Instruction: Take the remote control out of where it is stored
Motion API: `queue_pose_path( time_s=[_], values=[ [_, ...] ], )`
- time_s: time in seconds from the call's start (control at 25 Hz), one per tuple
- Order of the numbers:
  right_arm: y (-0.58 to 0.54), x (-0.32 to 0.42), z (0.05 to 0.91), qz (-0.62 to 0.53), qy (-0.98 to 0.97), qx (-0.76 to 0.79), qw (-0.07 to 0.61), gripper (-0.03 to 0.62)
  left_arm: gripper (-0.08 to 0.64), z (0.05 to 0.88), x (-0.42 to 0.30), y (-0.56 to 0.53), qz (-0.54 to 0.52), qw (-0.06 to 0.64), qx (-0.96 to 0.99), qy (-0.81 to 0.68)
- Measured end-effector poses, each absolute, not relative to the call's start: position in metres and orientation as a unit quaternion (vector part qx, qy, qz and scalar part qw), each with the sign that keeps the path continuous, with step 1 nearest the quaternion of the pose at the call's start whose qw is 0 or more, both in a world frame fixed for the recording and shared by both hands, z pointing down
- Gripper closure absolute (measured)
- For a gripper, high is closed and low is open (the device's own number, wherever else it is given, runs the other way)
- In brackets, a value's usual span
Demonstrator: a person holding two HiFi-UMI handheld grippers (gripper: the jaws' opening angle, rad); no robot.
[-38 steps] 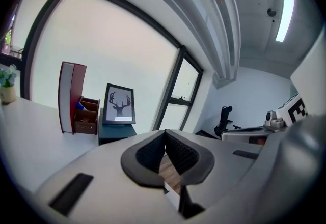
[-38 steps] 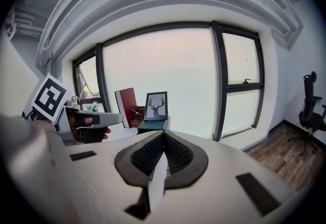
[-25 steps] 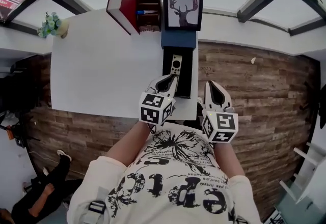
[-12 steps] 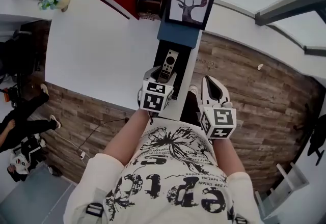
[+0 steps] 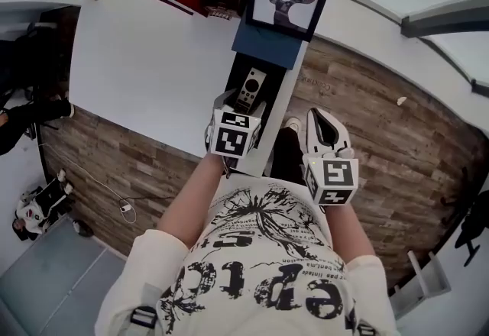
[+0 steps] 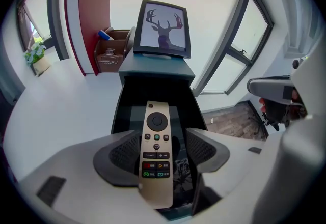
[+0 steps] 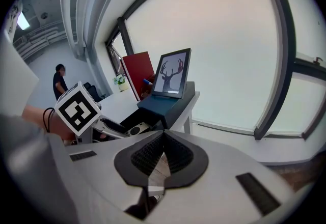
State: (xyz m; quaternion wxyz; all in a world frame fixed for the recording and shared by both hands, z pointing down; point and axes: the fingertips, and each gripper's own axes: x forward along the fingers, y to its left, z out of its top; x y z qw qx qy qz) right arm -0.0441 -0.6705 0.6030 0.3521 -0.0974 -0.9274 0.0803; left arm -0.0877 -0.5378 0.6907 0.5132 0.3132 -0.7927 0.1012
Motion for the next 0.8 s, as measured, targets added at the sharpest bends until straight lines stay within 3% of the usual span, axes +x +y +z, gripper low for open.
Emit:
queue_pose_path(
  time_s=[0.48,0.8],
  values=[
    [-0.692,-0.052,0.607,0.082,-0.926,-0.091,0.357,0.591,0.291,0.714,-0.095,-0.543,0.161,0.526,0.28,-0.786],
    [-0.693,-0.046,0.602,0.086,-0.929,-0.072,0.353,0.591,0.337,0.714,-0.099,-0.541,0.118,0.535,0.27,-0.792]
  ],
)
